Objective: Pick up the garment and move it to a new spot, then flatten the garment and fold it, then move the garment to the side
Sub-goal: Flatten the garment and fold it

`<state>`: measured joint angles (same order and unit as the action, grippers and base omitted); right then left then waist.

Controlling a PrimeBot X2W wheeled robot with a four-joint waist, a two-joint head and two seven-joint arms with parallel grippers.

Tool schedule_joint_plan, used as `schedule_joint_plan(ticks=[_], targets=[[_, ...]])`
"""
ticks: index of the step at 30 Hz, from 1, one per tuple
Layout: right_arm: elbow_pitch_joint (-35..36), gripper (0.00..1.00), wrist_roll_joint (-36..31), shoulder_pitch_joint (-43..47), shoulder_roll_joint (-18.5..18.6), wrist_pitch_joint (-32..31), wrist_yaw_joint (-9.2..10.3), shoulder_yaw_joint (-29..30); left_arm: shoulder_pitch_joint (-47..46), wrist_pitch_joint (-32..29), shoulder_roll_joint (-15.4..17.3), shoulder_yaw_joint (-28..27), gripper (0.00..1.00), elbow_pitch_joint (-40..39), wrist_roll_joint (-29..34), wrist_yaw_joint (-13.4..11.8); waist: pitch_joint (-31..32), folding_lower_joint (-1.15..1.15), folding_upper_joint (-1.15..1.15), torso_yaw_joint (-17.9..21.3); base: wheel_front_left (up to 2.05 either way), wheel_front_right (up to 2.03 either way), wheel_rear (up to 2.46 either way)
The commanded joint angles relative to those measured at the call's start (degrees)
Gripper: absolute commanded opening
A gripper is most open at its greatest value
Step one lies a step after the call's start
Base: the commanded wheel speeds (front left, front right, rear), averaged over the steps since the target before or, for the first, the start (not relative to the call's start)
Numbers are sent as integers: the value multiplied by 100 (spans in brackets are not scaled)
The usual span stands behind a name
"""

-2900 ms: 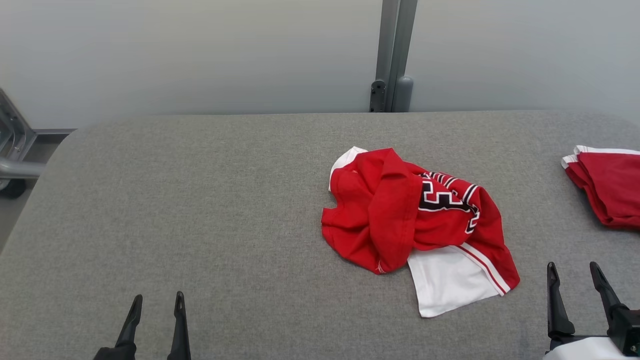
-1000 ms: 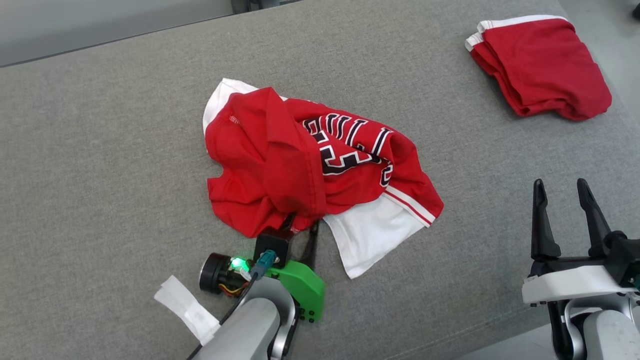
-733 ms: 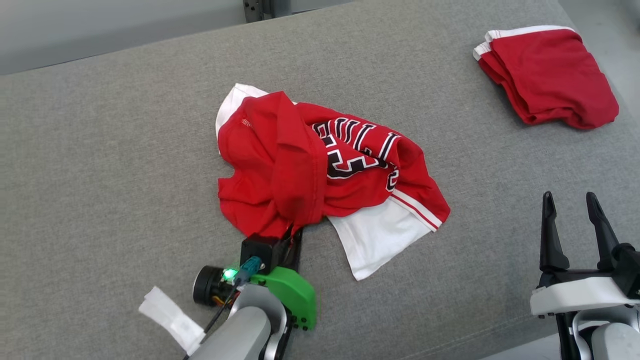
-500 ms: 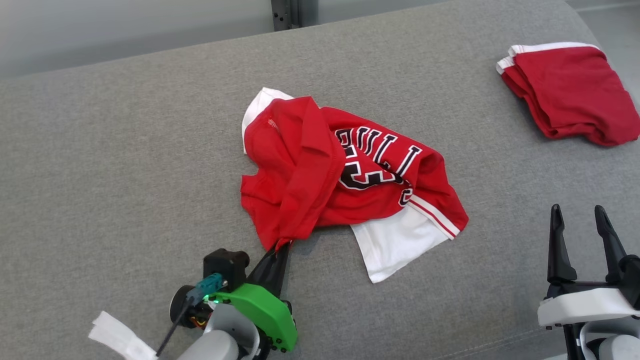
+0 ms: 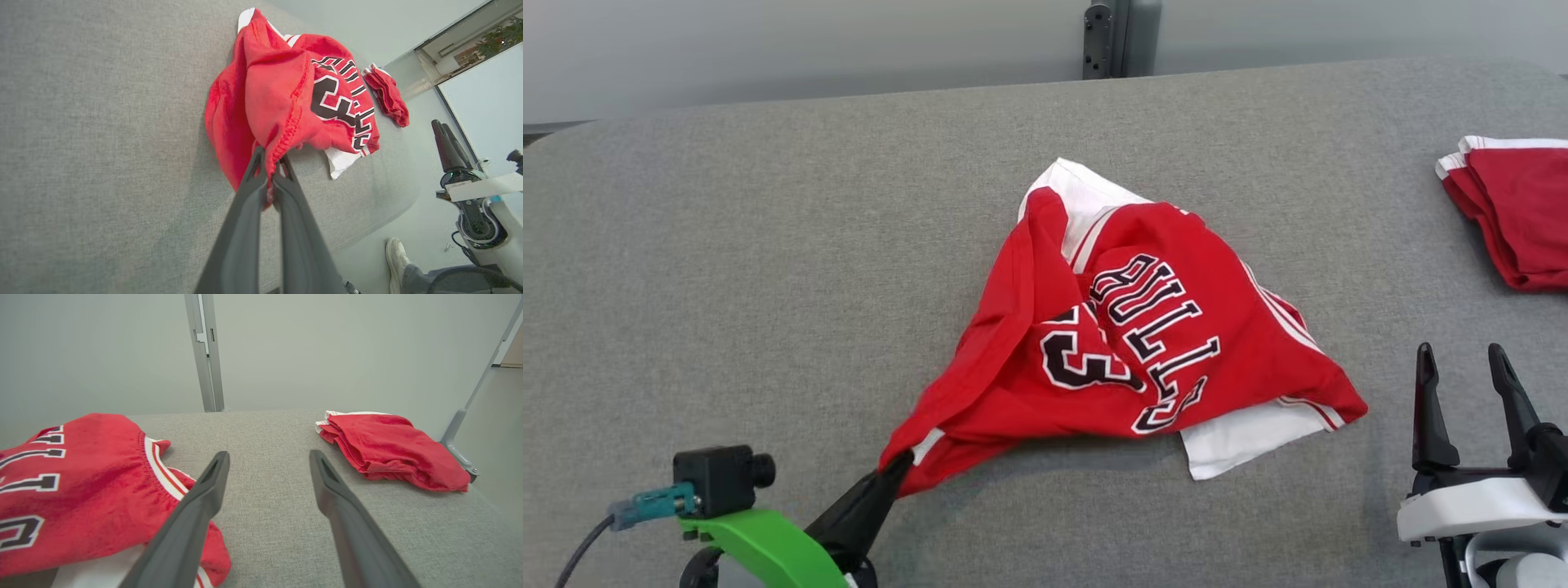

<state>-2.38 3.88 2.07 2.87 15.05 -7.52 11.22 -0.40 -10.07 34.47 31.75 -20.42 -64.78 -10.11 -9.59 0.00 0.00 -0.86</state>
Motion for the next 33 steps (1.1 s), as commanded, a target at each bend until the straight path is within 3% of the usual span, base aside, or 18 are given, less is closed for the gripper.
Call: schedule_joint_plan(ticks=[1, 3, 6, 7, 8, 9, 12, 15, 22, 27, 33], targets=[[-24, 100, -1, 43, 11, 18, 6, -5, 137, -43, -23, -129, 0, 283, -275, 62, 19, 0, 0, -91, 0, 0, 0], [-54, 100, 2, 16, 9, 18, 6, -48, 140, -80, -91, -212, 0, 821, -545, 127, -4, 0, 0, -107, 0, 0, 0], [-84, 100, 12, -43, 12, 18, 6, -97, -18, -55, -340, -199, 15, 1716, -688, 206, -34, 0, 0, -96, 0, 0, 0], [-88, 100, 14, -65, 11, 18, 6, -121, -94, 14, -436, -205, 25, 2002, -672, 208, -43, 0, 0, -83, 0, 0, 0], [-96, 100, 17, -76, 11, 18, 6, -140, -149, 105, -558, -231, 57, 2283, -691, 220, -47, 0, 0, -70, 0, 0, 0], [-104, 100, 20, -82, 11, 18, 6, -156, -187, 193, -646, -230, 100, 2496, -660, 239, -52, 0, 0, -51, 0, 0, 0], [-110, 100, 5, -56, 12, 18, 6, -133, -245, 477, -775, -238, 100, 2951, -479, 204, -53, 0, 0, -11, 0, 0, 0], [-122, 100, -17, 35, 10, 18, 6, -79, -154, 815, -675, -296, 100, 3272, -231, 14, -18, 0, 0, 12, 0, 0, 0], [-130, 100, -29, 196, 9, 18, 6, 2, 210, 1481, -514, -383, 100, 2811, 332, -629, 166, 0, 0, -84, 0, 0, 0], [-93, 100, -80, 180, 11, 18, 6, -73, 323, 1363, -554, -83, 100, 2186, 628, -1008, 284, 0, 0, -133, 0, 0, 0], [-38, 100, -128, 128, 11, 18, 6, -136, 85, 1151, -652, 130, 100, 2148, 680, -1113, 260, 0, 0, -118, 0, 0, 0]])
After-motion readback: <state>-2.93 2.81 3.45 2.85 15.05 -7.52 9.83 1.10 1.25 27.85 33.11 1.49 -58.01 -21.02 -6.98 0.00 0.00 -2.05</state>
